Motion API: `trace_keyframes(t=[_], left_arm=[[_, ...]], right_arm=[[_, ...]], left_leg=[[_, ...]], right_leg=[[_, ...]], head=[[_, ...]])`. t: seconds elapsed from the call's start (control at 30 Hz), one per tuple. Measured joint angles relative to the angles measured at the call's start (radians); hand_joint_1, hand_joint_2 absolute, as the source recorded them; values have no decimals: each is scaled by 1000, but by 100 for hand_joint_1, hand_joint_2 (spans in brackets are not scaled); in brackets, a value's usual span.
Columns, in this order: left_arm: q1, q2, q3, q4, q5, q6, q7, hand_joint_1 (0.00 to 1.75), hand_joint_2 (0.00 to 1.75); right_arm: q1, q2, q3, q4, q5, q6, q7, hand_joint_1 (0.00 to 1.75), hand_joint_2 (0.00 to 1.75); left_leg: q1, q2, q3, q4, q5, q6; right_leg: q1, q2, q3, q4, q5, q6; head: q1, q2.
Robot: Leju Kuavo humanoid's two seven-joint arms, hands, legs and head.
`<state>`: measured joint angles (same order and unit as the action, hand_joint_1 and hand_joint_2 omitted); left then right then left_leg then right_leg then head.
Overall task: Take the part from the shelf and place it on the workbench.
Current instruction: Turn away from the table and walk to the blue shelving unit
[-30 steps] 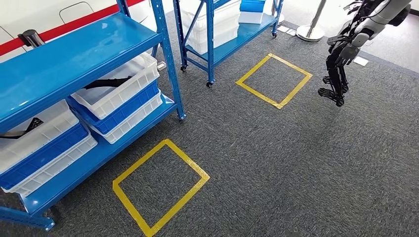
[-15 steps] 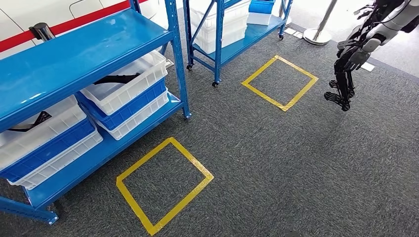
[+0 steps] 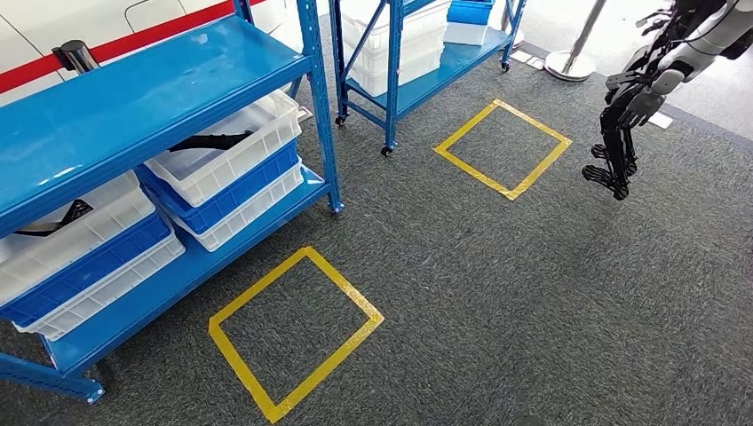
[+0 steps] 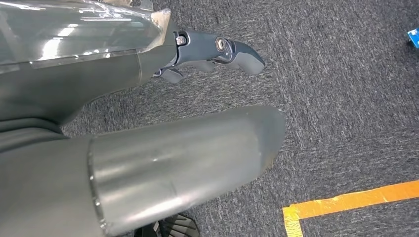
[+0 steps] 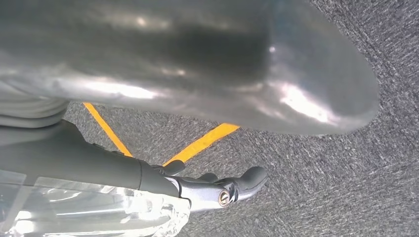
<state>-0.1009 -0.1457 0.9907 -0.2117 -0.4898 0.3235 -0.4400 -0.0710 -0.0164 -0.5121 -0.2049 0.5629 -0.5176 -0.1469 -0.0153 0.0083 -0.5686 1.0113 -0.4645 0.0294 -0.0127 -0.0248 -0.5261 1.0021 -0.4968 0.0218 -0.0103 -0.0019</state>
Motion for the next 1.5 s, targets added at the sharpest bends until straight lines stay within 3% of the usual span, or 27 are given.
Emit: trace_keyframes(t=[0.27,0.33,0.4,0.47,0.53,0.6,0.63,0.73,0.77,0.83,0.87,0.93,0.97,1.03,1.1,1.13,1.2,1.27,1.33,1.43,1.5], left_arm=[[-1,-2,0,0,-3,-11,0,0,0],[-1,0,0,0,-7,-13,2,0,0],[-2,-1,-1,0,-10,-15,3,0,0],[-3,-4,-1,0,-11,-17,5,0,0],[-4,-6,-1,0,-10,-18,6,0,0],[-3,-8,-1,1,-10,-18,6,0,0],[-2,-10,-1,1,-9,-18,6,0,0],[-2,-10,-1,2,-9,-18,6,0,0],[-2,-9,-1,2,-9,-18,6,0,0],[-2,-6,-1,2,-9,-17,5,0,0],[-2,-7,-1,3,-9,-16,5,0,0],[-1,-6,-1,3,-9,-15,4,0,0],[-1,-6,-1,3,-9,-15,4,0,0],[-2,-7,-1,3,-10,-14,4,0,0],[-1,-7,-1,3,-10,-14,5,0,0],[0,-7,-1,3,-10,-14,5,0,0],[0,-8,-1,3,-10,-14,5,0,0],[-3,-6,-1,2,-12,-14,5,0,0],[-7,-3,-2,2,-13,-15,5,0,0],[-7,-1,-2,1,-13,-15,4,0,0],[-7,-3,-2,1,-13,-16,4,0,0]], right_arm=[[7,0,-9,0,-7,-3,-3,0,0],[9,0,-13,0,-11,-3,-6,0,0],[11,0,-16,0,-14,-4,-10,0,0],[14,-1,-19,0,-15,-4,-17,0,0],[17,-4,-21,0,-16,-4,-22,0,0],[22,-8,-24,0,-15,-4,-23,0,0],[24,-10,-25,0,-15,-4,-23,0,0],[26,-11,-26,1,-13,-4,-22,0,0],[26,-11,-26,1,-13,-5,-22,0,0],[25,-8,-27,3,-12,-6,-19,0,0],[26,-8,-27,3,-12,-6,-18,0,0],[27,-6,-28,4,-12,-6,-16,0,0],[27,-5,-28,4,-12,-6,-16,0,0],[27,-4,-29,4,-12,-6,-16,0,0],[29,-5,-32,4,-13,-7,-16,0,0],[30,-5,-34,4,-13,-7,-16,0,0],[31,-5,-36,4,-13,-7,-15,0,0],[30,0,-37,4,-14,-7,-14,0,0],[29,3,-38,5,-17,-10,-13,0,0],[28,7,-41,5,-18,-13,-12,0,0],[29,7,-41,6,-18,-14,-12,0,0]], left_leg=[[3,0,0,0,0,0],[2,0,-2,1,-2,7],[4,-1,6,-17,4,22],[13,-4,24,-47,19,34],[19,-7,31,-59,25,37],[22,-13,32,-59,25,33],[25,-16,33,-57,23,29],[37,-27,31,-34,6,-2],[38,-29,27,-19,-5,-14],[36,-31,20,1,-19,-30],[38,-31,20,4,-22,-32],[42,-27,15,17,-33,-37],[43,-22,2,46,-52,-39],[42,-13,-57,163,-113,-41],[39,-11,-123,284,-154,-34],[35,-11,-136,301,-147,-25],[19,-11,-104,224,-85,7],[-4,-4,-45,98,-29,50],[-20,4,-19,40,-18,76],[-19,2,-1,2,-4,75],[-10,1,19,-31,12,68]], right_leg=[[1,0,0,0,0,0],[-8,-1,3,-6,2,6],[-11,-3,8,-13,5,14],[-4,3,-12,32,-18,9],[-5,14,-76,154,-71,-1],[-11,18,-134,260,-102,6],[-15,19,-138,262,-95,17],[-36,21,-60,92,-14,64],[-39,23,-39,49,1,66],[-39,27,-32,37,2,49],[-40,26,-31,38,0,36],[-38,25,-32,41,0,26],[-36,25,-32,42,0,22],[-29,24,-33,41,-1,17],[-18,22,-34,41,-2,13],[-12,22,-33,41,-3,10],[1,22,-27,41,-6,3],[9,21,-22,39,-9,-1],[8,18,-22,36,-11,-2],[11,11,-20,34,-12,1],[14,14,-46,90,-39,2]], head=[[0,0],[0,0],[0,0],[0,0],[2,0],[4,0],[4,0],[7,0],[9,0],[9,0],[7,0],[4,0],[3,0],[2,0],[1,0],[2,0],[2,0],[3,0],[4,0],[2,0],[3,0]])
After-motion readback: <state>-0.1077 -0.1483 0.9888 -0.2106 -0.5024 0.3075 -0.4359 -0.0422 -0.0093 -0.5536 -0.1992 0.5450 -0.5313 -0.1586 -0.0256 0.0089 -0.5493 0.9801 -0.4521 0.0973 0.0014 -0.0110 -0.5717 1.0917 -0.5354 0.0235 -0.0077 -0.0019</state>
